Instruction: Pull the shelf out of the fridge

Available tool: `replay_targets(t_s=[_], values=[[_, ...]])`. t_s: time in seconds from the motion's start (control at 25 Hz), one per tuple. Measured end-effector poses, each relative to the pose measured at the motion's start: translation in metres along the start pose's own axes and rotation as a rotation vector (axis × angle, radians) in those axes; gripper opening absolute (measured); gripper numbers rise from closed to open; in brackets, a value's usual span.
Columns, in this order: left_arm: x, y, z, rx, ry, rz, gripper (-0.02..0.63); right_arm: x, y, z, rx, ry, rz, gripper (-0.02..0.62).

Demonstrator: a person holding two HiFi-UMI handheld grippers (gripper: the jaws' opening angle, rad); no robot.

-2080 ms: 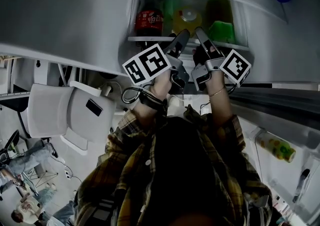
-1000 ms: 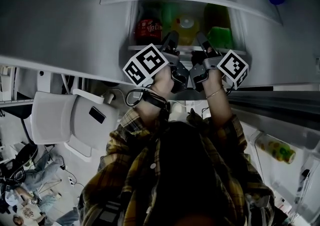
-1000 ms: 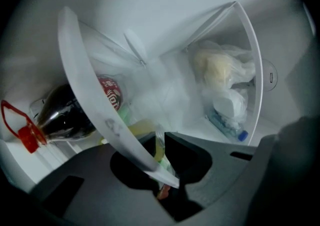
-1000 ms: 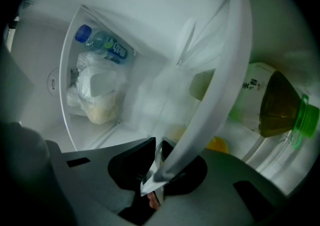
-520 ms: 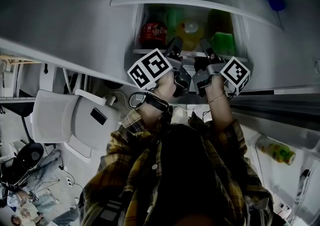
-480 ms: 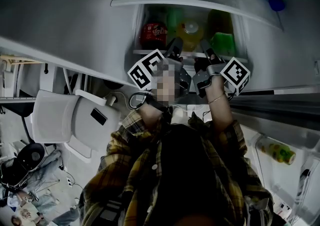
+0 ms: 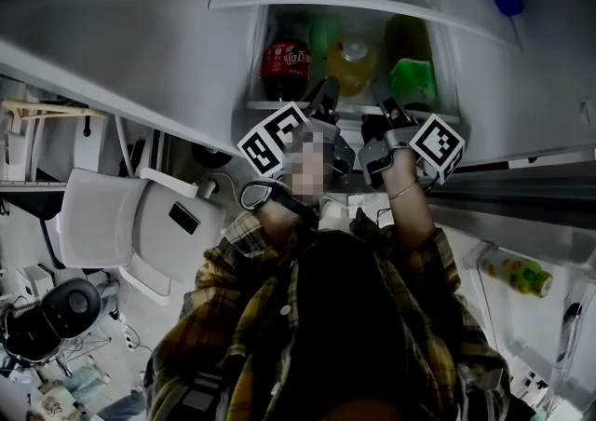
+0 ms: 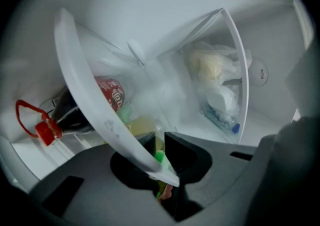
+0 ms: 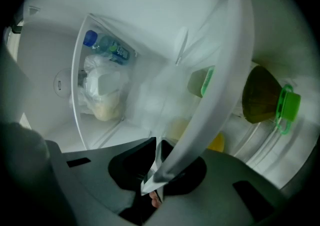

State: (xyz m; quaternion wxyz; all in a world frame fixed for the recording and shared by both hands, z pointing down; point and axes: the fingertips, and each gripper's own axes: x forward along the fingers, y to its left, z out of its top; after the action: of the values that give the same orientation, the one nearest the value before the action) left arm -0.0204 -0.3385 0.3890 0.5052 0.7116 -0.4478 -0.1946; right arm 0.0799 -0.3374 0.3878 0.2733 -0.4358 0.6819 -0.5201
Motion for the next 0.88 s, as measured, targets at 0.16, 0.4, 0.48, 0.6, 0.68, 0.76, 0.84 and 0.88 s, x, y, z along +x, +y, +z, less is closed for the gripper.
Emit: replay_targets(t_s=[0.16,0.4,0.48,0.6,0.68,0.76,0.84,0.88], values=[[-0.009,0.0,-0.005,0.001,0.0,-0.003,0.066,-0.008,0.001,-0.006,0.003,0.005,0.003,0.052],[-0.018,-0.001,-0.008,-0.009,0.004,-0.006,0.066,-0.016,0.004,-0.013,-0.025,0.014,-0.002,0.054],[-0.02,-0.001,-0.011,-0.01,0.006,-0.006,0.066,-0.019,0.003,-0.014,-0.026,0.016,-0.001,0.054],[-0.024,-0.002,-0.015,-0.016,0.009,-0.007,0.066,-0.024,0.003,-0.016,-0.025,0.018,-0.001,0.054],[-0.027,-0.002,-0.017,-0.026,0.013,-0.008,0.064,-0.027,0.003,-0.017,-0.027,0.02,0.0,0.054],[-0.029,-0.003,-0.018,-0.03,0.014,-0.01,0.064,-0.03,0.003,-0.018,-0.027,0.022,0.003,0.054],[-0.032,-0.003,-0.02,-0.032,0.016,-0.011,0.064,-0.032,0.004,-0.019,-0.025,0.024,0.005,0.054],[-0.033,-0.003,-0.021,-0.035,0.018,-0.011,0.064,-0.033,0.004,-0.02,-0.022,0.025,0.006,0.054]])
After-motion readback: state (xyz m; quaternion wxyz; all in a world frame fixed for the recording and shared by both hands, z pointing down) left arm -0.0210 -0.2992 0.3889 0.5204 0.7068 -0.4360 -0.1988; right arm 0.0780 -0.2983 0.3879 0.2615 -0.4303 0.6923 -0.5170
